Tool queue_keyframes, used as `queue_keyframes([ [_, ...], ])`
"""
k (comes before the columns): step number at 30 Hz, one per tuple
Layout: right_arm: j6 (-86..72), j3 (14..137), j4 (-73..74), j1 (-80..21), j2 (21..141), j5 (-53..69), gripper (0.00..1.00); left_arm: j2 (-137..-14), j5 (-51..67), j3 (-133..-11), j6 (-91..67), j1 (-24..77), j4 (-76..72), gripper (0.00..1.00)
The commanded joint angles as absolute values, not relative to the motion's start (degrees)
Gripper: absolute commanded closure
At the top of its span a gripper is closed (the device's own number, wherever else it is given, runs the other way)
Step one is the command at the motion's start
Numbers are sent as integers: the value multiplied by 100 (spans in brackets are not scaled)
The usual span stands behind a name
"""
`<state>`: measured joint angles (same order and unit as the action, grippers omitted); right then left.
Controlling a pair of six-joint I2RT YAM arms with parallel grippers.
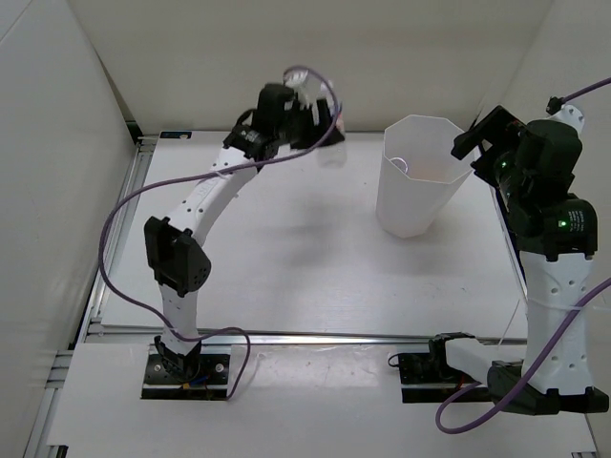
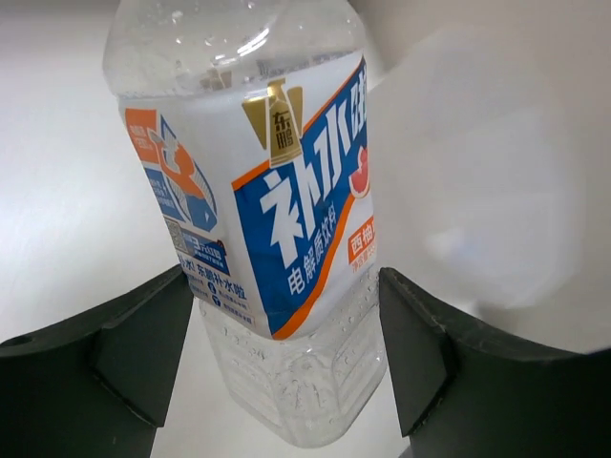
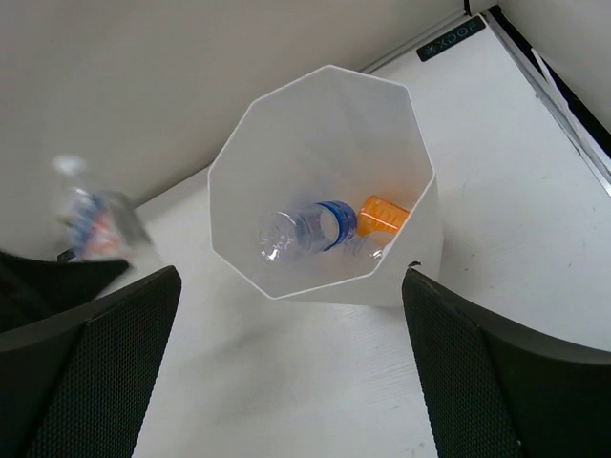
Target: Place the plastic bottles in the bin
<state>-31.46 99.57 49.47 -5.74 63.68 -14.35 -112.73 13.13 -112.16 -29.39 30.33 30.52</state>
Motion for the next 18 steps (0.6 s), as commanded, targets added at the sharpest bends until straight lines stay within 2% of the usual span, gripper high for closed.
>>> queue_keyframes([
  [1, -3208, 9888, 4737, -554, 6284, -1582, 0, -11248, 1818, -13113, -2961, 3287, 2830, 62],
  [5, -3261, 9888, 4737, -554, 6231, -1635, 0, -12600, 2434, -15251, -3890, 3410, 2577, 62],
  [7, -3261, 9940, 4737, -554, 6231, -1740, 0, -12683, 2627, -15241, -4217, 3471, 2086, 62],
  [10, -3200, 9940, 4737, -501, 6118, -1802, 0, -12524, 2576, -14319, -4552, 3656, 969, 62],
  [14, -3059, 10107, 4737, -501, 6047, -2065, 0, -13192, 2365, -15046, -4789, 3894, 503, 59],
  [17, -2988, 10160, 4851, -501, 5924, -2118, 0, -13043, 2145, -14442, -5001, 4113, -340, 59],
  [18, -2988, 10160, 4904, -501, 5924, -2118, 0, -13043, 2145, -14580, -5001, 4113, -343, 59],
])
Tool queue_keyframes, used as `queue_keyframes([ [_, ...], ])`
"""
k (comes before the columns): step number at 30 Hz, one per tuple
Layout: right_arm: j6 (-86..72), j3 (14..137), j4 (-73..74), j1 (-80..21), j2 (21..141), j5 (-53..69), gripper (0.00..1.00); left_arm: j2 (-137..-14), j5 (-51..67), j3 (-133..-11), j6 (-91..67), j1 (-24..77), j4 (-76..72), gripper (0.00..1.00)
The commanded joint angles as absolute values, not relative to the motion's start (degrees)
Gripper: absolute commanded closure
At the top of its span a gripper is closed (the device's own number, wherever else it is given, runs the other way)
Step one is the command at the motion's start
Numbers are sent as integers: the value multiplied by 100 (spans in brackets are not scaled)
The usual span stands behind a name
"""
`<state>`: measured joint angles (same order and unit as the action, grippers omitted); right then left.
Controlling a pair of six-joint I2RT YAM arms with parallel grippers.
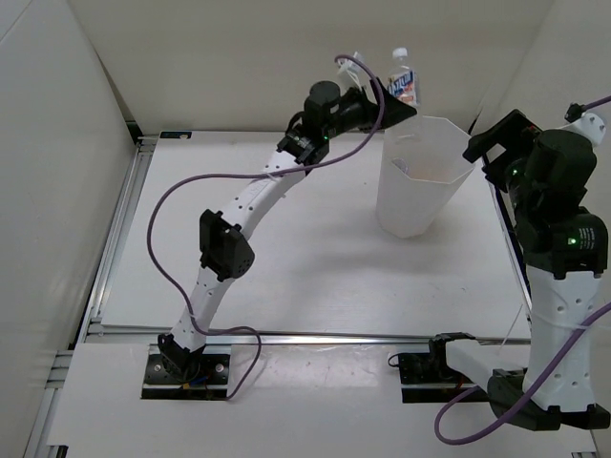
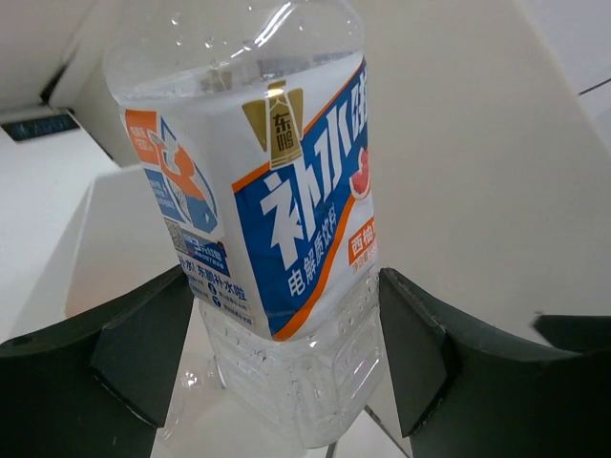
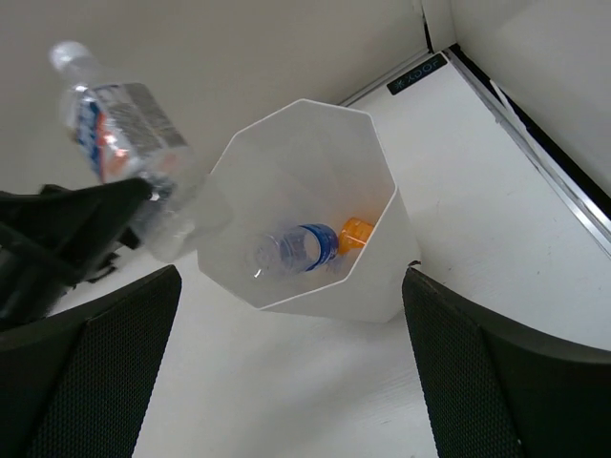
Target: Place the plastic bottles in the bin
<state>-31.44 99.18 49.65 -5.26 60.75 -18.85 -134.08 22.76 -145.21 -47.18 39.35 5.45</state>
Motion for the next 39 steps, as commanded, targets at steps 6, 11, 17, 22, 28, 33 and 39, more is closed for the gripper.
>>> queue_keyframes([
  [6, -3050, 10055, 5264, -501, 5503, -2118, 0, -13280, 2205, -14493, -4975, 4377, -343, 55],
  [11, -2998, 10107, 5520, -501, 5370, -2118, 0, -13219, 2267, -14318, -4791, 4491, -343, 0],
  [17, -3049, 10160, 5843, -501, 5256, -2118, 0, -12640, 2329, -13703, -4194, 4491, 157, 0],
  [22, -3172, 10572, 6213, -501, 5555, -1942, 0, -12516, 2714, -13395, -4192, 4290, 702, 0],
  [28, -2656, 10696, 6214, -501, 5756, -1118, 0, -10904, 1955, -12044, -3097, 4289, 1046, 0],
  [33, -2733, 10680, 6768, -501, 6047, -608, 0, -8828, 4, -9448, -2216, 4430, 1099, 0],
  [39, -2786, 9907, 6645, -501, 5845, 141, 0, -5761, -2731, -6481, -2136, 4518, 1352, 0],
])
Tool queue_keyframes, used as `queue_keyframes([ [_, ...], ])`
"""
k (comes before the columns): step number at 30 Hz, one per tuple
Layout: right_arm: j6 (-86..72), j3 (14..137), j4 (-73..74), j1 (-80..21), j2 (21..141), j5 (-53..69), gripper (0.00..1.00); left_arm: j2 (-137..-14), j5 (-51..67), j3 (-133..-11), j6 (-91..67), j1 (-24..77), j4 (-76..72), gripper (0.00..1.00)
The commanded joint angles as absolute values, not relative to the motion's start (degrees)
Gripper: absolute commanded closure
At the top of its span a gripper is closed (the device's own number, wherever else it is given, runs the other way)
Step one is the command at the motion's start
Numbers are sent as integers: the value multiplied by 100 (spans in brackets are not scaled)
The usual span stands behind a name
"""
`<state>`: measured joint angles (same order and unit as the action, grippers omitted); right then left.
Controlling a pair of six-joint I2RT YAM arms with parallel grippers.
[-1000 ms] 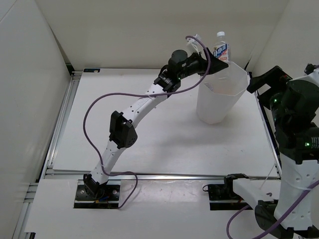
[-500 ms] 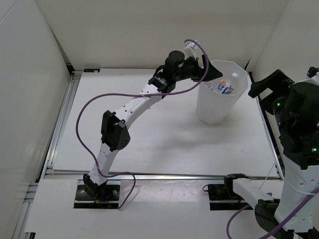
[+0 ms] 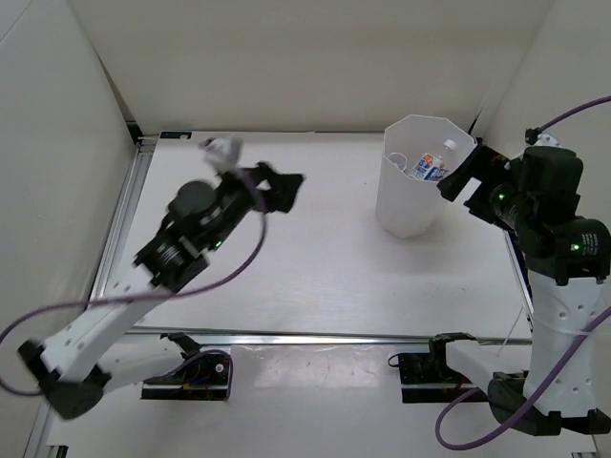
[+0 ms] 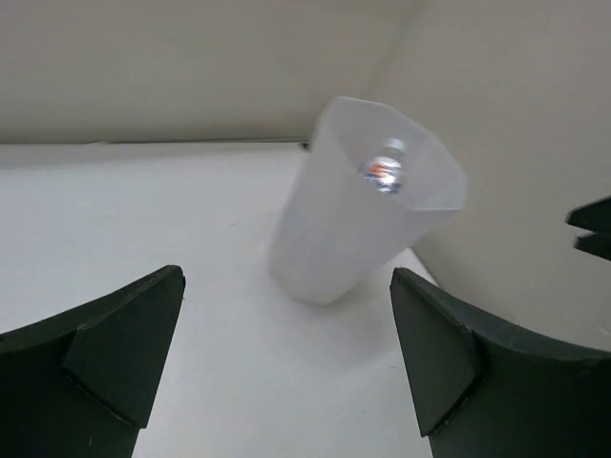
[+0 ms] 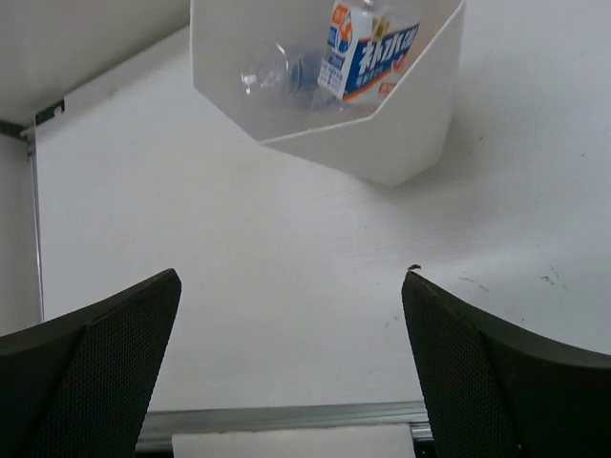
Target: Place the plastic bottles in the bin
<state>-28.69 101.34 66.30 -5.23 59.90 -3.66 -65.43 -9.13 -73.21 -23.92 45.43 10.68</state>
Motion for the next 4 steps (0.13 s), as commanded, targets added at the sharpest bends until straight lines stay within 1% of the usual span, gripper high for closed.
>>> queue_keyframes([
  [1, -2725, 9653, 6575, -501, 5766, 228, 0, -5009, -2933, -5781, -2023, 4518, 1354, 0],
  [2, -2620, 9529, 6574, -501, 5696, 455, 0, -4644, -3231, -5479, -1900, 4518, 1441, 0],
  [4, -2549, 9239, 6461, -501, 5634, 519, 0, -3976, -3689, -4820, -1793, 4518, 1870, 0],
])
